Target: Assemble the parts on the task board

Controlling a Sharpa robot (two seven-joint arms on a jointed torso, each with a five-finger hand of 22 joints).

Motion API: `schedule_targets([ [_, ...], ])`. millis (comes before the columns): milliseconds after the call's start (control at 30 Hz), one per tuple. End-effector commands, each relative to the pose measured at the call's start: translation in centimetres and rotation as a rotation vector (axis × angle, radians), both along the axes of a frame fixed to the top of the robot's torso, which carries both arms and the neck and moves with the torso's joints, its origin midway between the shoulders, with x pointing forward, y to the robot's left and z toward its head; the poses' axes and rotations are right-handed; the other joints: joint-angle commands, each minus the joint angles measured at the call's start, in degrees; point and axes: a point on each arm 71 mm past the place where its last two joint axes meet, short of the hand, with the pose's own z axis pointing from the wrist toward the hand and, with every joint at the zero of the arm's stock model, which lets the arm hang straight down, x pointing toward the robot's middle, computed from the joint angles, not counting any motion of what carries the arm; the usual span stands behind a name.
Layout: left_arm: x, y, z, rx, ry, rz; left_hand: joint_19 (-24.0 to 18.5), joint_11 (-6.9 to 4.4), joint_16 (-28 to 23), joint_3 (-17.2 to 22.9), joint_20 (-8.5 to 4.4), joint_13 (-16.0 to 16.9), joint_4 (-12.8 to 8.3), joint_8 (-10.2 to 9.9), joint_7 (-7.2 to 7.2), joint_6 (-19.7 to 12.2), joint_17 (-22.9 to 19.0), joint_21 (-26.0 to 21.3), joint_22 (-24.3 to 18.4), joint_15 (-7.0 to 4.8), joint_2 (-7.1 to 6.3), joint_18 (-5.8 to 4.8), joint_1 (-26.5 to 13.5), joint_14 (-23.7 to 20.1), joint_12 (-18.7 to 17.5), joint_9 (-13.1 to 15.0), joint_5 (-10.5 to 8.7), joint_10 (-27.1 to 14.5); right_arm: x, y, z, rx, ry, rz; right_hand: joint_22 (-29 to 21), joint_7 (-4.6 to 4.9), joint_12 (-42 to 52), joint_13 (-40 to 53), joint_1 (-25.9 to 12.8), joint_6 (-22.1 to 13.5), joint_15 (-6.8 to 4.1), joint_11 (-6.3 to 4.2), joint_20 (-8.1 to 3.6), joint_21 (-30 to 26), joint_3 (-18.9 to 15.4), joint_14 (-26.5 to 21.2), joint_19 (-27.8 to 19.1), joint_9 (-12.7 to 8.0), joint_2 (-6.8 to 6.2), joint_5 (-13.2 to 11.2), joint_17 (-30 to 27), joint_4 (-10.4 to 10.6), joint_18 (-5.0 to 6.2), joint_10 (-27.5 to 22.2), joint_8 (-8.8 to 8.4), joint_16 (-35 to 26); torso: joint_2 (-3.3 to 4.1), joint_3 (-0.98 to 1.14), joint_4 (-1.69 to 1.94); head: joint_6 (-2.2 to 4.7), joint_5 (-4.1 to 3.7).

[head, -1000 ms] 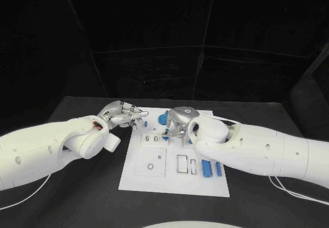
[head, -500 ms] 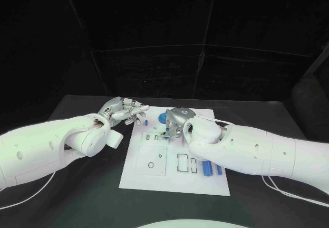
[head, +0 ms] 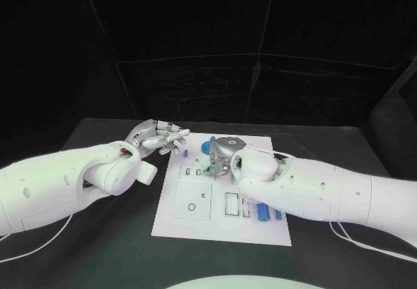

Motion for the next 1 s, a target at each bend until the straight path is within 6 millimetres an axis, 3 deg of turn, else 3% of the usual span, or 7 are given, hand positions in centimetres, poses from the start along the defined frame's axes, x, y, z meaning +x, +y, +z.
schedule_targets([
  [33,0.1,-0.1,0.2,-0.017,-0.016,-0.004,-0.44,-0.03,-0.39,0.34,0.1,-0.09,-0.09,-0.31,0.08,-0.36,-0.05,-0.26,-0.07,0.01,-0.01,0.52,0.77,-0.53,0.04,-0.05,0.15,-0.25,0.0,0.1,-0.2,-0.037,0.01,0.006,8.18,-0.12,0.33,0.08,-0.06,0.45,-0.23,-0.37,-0.2,-0.23,-0.48,4.08,0.37,0.09,0.6,0.44,6.49,-0.11,0.49,0.13,0.41,-0.3,-0.04,-0.01,-0.02,-0.07,0.05],
  [533,0.1,-0.2,0.2,-0.018,-0.013,-0.009,-0.44,-0.03,-0.39,0.34,0.1,-0.09,-0.09,-0.31,0.08,-0.36,-0.05,-0.26,-0.07,0.01,-0.01,0.52,0.77,-0.53,0.04,-0.05,0.15,-0.25,-0.2,0.2,-1.4,-0.078,0.02,0.015,7.98,-0.21,0.32,0.09,1.65,0.37,-0.37,-0.48,-0.37,-0.38,-1.0,4.04,0.23,0.13,1.41,0.92,6.27,-0.7,0.54,0.04,0.79,-0.46,-0.03,0.01,-0.02,-0.3,0.21],
  [900,0.2,-0.2,0.1,-0.017,-0.007,-0.013,-0.52,0.0,-0.49,0.4,0.17,-0.12,-0.13,-0.34,0.11,-0.37,-0.21,-0.34,-0.11,0.05,0.04,0.54,0.86,-0.66,0.09,-0.11,0.16,-0.36,-0.3,0.5,-1.3,-0.05,-0.002,0.025,8.05,-0.23,0.62,0.42,4.68,0.32,-0.46,-0.57,-0.49,-0.39,-0.77,4.09,0.31,0.17,3.36,1.29,6.37,-1.98,0.52,0.25,1.3,-0.44,-0.05,0.04,-0.02,-0.38,0.29],
  [1000,0.2,-0.2,0.1,-0.017,-0.006,-0.014,-0.54,0.01,-0.51,0.45,0.19,-0.13,-0.12,-0.34,0.11,-0.36,-0.25,-0.36,-0.12,0.06,0.1,0.55,0.89,-0.69,0.11,-0.14,0.17,-0.39,-0.3,0.5,-1.3,-0.047,-0.004,0.031,8.08,-0.28,0.69,0.52,6.77,0.25,-0.55,-0.65,-0.55,-0.4,0.24,4.11,0.33,0.15,4.53,0.19,6.46,-3.0,0.52,0.29,1.44,-0.4,-0.05,0.02,-0.03,-0.39,0.26],
])
